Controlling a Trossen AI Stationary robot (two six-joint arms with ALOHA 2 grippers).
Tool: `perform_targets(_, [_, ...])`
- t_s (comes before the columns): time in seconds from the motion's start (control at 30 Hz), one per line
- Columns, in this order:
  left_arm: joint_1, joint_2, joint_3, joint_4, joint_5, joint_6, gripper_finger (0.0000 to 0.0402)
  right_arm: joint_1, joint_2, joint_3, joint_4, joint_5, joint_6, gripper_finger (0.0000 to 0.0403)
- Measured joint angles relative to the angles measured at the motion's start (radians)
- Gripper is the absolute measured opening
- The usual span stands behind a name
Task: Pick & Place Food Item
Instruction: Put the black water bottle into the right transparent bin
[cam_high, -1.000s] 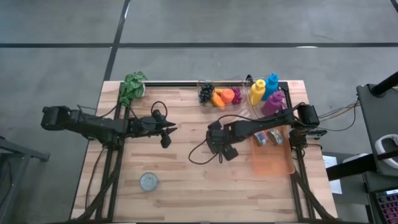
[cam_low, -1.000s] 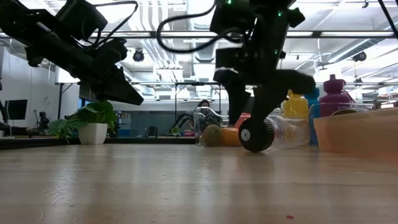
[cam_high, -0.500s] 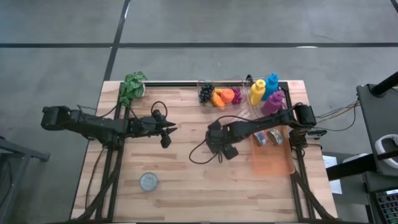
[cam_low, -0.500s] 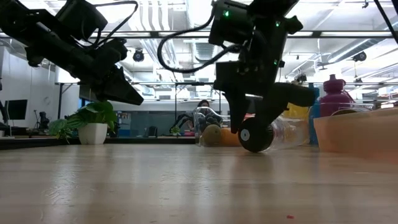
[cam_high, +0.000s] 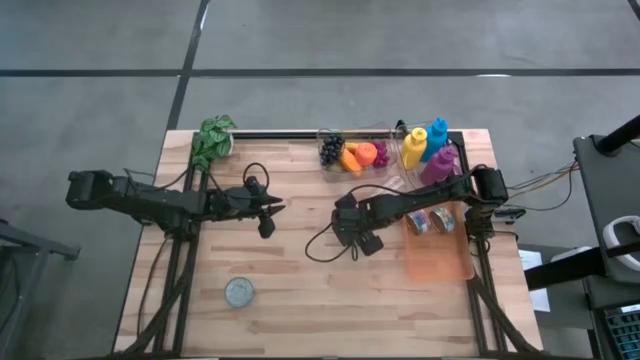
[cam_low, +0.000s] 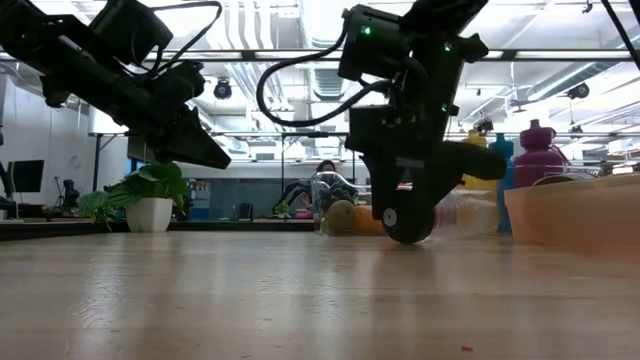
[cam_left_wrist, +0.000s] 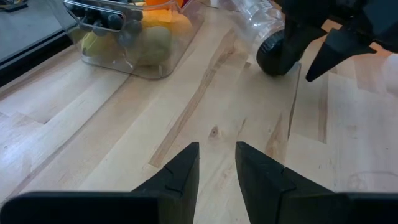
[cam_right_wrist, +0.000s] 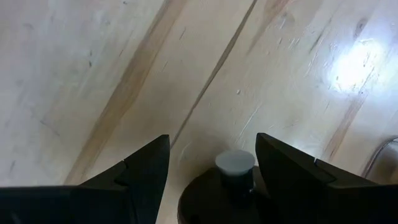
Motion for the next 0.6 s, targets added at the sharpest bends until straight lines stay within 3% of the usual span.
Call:
perform_targets(0.33, [0.0,0.0,0.0,0.0,0.011,0.0,0.0109,-0.001,0.0,-0.021,0.018,0.052,0.001,0.023])
perform_targets(0.6, [0.0,0.0,0.0,0.0,0.011,0.0,0.0109,0.0,0.0,-0.032,0.021,0.076,-0.015,0.0204])
